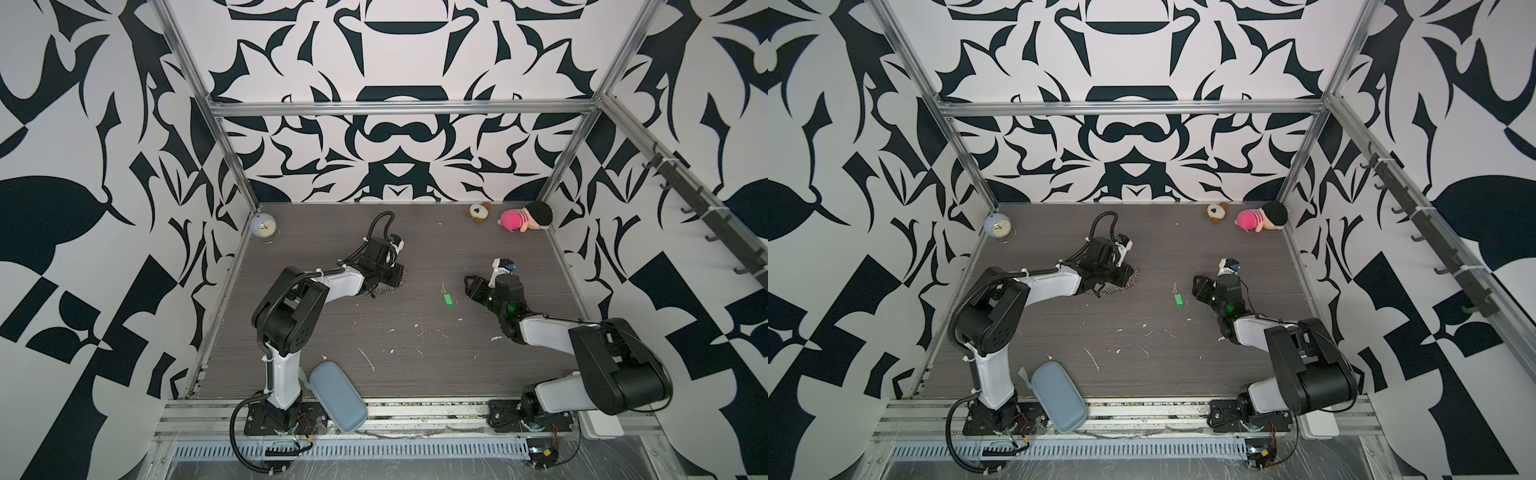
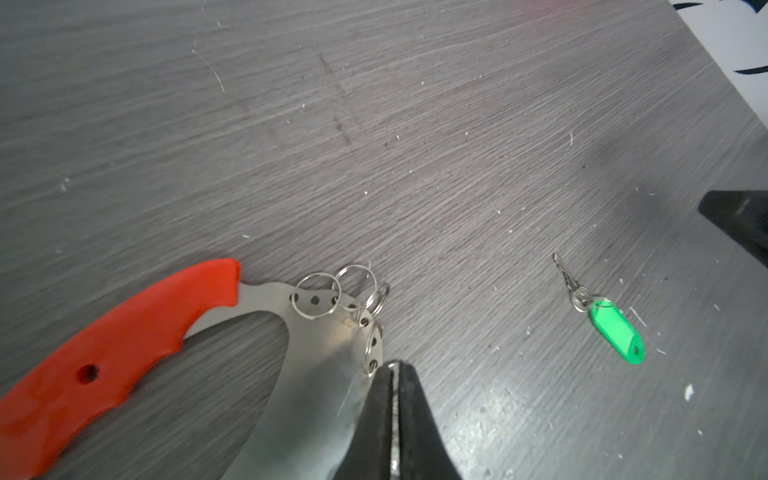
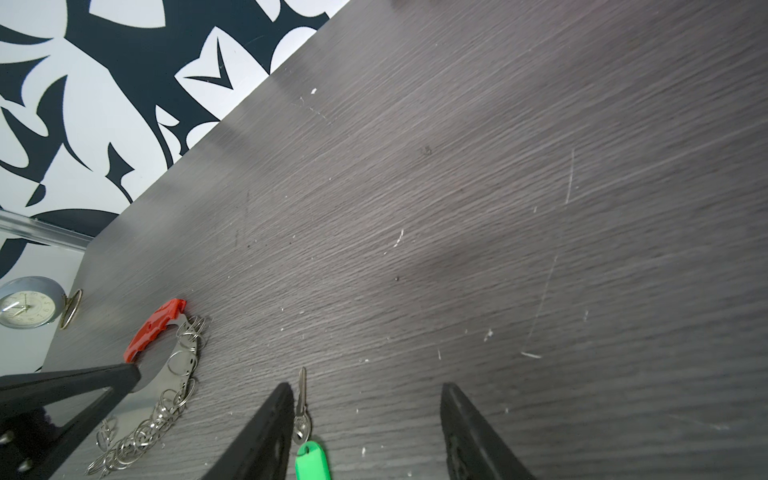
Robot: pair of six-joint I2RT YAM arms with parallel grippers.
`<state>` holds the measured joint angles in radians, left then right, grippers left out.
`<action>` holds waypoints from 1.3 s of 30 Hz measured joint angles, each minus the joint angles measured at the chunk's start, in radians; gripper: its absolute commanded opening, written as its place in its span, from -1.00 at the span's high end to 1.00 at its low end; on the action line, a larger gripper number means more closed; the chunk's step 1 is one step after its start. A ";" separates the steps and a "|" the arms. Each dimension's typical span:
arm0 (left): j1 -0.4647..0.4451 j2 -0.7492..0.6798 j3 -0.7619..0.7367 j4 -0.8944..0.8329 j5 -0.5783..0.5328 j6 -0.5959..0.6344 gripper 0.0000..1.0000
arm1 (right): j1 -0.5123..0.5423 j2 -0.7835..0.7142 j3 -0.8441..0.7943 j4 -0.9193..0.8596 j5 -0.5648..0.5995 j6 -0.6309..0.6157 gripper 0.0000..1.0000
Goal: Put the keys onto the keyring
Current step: 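Close the left gripper on the keyring's metal rim near the small rings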
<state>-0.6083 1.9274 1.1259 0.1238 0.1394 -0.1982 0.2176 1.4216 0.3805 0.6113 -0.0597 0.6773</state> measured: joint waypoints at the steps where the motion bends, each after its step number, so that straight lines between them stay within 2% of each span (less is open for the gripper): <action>1: 0.000 0.007 0.000 0.000 0.001 -0.002 0.81 | 0.000 0.000 0.000 0.000 0.000 0.000 -0.22; 22: -0.004 0.090 0.063 -0.012 0.007 -0.011 0.82 | 0.000 0.000 0.000 0.002 0.000 0.000 -0.27; 28: -0.003 0.091 0.063 -0.017 0.012 -0.011 0.90 | 0.000 0.000 0.000 0.007 0.000 0.000 -0.27; 31: -0.003 0.091 0.065 -0.027 0.020 -0.009 1.00 | 0.000 0.000 0.000 0.007 0.000 0.000 -0.27; 39: -0.003 0.091 0.067 -0.055 0.051 0.015 1.00 | 0.000 -0.001 0.000 0.007 0.001 0.000 -0.28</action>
<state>-0.6117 2.0182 1.1931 0.0689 0.1909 -0.1829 0.2176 1.4208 0.3805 0.6186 -0.0589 0.6777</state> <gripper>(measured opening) 0.039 0.640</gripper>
